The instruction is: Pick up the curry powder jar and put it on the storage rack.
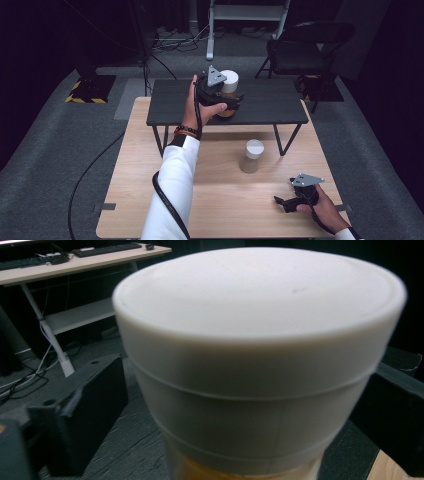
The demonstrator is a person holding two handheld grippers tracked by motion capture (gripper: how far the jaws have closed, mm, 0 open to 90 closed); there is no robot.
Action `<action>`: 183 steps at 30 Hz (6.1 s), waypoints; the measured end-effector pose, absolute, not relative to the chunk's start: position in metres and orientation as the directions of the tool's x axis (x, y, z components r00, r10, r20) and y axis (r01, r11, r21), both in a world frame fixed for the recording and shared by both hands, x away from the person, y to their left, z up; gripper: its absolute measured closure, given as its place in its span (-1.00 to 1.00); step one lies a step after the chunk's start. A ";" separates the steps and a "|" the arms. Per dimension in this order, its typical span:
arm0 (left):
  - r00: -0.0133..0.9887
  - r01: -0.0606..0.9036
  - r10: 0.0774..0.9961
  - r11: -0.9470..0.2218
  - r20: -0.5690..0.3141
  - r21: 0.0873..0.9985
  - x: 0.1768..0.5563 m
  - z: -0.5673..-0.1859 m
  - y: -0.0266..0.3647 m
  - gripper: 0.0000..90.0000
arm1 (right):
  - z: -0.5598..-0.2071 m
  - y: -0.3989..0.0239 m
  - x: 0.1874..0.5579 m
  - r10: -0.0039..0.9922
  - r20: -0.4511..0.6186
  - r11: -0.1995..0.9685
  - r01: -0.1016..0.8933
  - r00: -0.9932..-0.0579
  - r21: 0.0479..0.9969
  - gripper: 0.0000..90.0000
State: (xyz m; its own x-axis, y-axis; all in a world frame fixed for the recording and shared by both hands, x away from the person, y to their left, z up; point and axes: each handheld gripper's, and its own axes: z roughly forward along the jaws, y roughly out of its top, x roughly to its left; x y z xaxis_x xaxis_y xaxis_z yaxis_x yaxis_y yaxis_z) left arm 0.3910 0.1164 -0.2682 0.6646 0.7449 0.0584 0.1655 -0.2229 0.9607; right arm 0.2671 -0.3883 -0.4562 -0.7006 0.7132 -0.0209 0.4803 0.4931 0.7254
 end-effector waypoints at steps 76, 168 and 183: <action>0.697 0.139 0.686 -0.417 0.211 0.898 0.298 -0.316 0.155 -0.99 | -0.456 -0.388 0.267 0.715 -0.020 0.492 0.482 -0.699 0.725 -1.00; 0.692 0.498 0.720 -0.534 0.058 0.684 0.266 -0.448 0.183 -0.97 | -0.456 -0.388 0.267 0.715 -0.021 0.492 0.482 -0.699 0.725 -1.00; 0.691 0.515 0.723 -0.503 0.011 0.694 0.272 -0.453 0.192 -0.99 | -0.456 -0.389 0.268 0.711 -0.021 0.495 0.479 -0.703 0.725 -1.00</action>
State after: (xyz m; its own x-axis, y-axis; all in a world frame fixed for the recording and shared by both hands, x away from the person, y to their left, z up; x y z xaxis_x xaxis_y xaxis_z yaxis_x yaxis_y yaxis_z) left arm 0.2724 0.1917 -0.4527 0.6911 0.7227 0.0107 0.5148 -0.5026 0.6945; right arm 0.2679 -0.3885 -0.4561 -0.7031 0.7107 -0.0209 0.4790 0.4952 0.7248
